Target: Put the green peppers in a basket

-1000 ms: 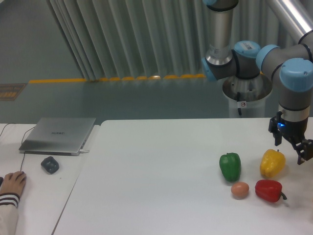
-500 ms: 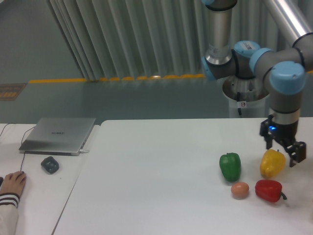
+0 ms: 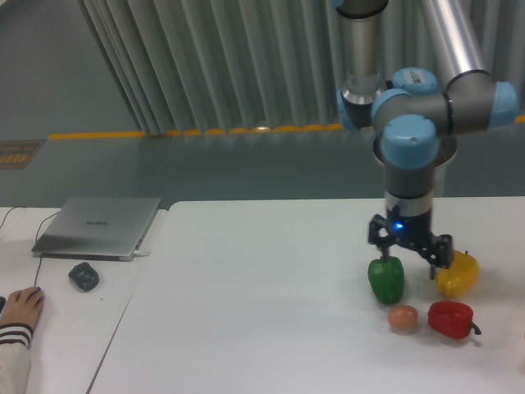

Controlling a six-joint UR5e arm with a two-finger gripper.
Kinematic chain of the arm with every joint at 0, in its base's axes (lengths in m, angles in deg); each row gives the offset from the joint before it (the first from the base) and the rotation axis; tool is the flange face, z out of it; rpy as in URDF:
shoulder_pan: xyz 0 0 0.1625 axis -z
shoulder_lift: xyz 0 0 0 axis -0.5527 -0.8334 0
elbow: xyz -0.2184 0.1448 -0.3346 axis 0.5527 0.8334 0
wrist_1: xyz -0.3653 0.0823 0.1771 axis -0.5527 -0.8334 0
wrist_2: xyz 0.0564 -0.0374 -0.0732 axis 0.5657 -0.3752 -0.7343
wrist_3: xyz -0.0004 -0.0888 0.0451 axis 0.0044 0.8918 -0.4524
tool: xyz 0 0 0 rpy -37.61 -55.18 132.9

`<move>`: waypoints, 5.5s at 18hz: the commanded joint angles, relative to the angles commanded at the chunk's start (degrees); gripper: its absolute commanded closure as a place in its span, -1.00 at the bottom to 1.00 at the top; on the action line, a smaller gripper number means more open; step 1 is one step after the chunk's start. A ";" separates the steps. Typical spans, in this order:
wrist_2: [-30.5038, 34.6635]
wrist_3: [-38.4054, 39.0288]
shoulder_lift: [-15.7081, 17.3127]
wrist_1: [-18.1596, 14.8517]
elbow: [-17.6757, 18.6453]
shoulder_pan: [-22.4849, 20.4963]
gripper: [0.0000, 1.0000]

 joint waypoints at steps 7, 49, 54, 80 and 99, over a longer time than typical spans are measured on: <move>5.44 4.87 -0.35 0.09 2.63 2.47 -1.00; 12.84 3.56 -5.81 -2.63 2.02 4.84 -0.16; 12.57 2.68 -4.31 -5.97 -1.05 3.44 -0.08; 20.75 -84.60 -4.04 4.82 -7.12 -24.60 -0.13; 20.31 -86.10 -6.86 8.61 -6.33 -27.59 -1.00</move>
